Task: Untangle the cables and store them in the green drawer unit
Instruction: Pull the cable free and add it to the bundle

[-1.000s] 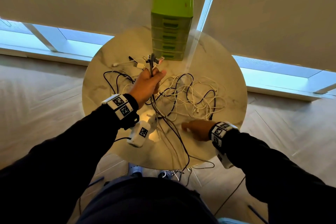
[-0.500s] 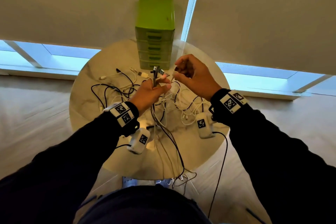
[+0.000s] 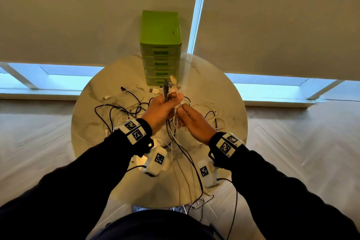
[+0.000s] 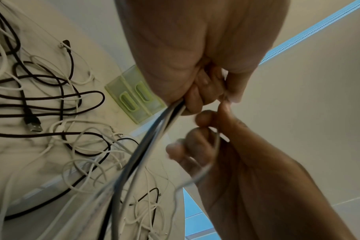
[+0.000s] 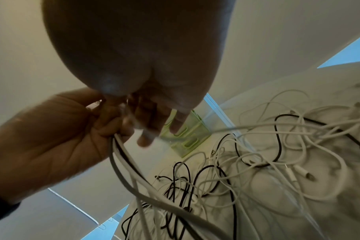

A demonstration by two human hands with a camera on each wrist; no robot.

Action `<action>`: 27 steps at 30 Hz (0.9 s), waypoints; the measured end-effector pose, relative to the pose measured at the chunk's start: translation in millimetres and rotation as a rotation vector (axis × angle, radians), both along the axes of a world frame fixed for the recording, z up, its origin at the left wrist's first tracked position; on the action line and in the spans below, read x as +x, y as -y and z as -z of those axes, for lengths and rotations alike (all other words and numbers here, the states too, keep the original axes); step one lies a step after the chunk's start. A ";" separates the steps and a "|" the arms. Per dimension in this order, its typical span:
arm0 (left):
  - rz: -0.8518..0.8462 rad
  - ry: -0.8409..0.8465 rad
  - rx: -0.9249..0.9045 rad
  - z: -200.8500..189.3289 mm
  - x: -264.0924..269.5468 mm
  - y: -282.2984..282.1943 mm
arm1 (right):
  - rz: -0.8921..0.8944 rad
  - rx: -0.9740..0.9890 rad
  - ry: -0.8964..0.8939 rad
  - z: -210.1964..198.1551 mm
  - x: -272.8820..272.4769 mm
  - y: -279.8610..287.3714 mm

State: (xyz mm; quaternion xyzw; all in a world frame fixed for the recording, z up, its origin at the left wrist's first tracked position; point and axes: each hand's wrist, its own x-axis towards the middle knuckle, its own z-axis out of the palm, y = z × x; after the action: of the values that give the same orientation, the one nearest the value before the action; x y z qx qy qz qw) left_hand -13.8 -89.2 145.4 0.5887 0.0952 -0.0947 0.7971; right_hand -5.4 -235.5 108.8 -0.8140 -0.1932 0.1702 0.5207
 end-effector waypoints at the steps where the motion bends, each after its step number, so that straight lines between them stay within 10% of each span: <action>1: -0.004 -0.003 -0.023 -0.1 1.0 -0.3 | 0.031 0.012 0.036 -1.8 -0.1 -0.7; 16: -0.034 -0.184 -0.076 12.4 23.1 -1.5 | 0.018 -0.085 0.121 -6.9 -6.8 -16.0; 22: -0.159 -0.145 -0.396 8.6 37.5 -25.3 | -0.067 -0.234 0.119 17.8 -12.3 -1.0; 27: -0.230 -0.017 -0.244 -18.8 56.0 -62.5 | -0.053 -0.414 0.023 54.5 -8.7 37.3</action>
State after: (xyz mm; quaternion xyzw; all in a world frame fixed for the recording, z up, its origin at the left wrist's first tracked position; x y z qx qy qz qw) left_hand 42.1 -26.7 164.2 0.4720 0.1566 -0.0185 0.8674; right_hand -14.1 -272.7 54.2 -0.9000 -0.1815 0.2108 0.3357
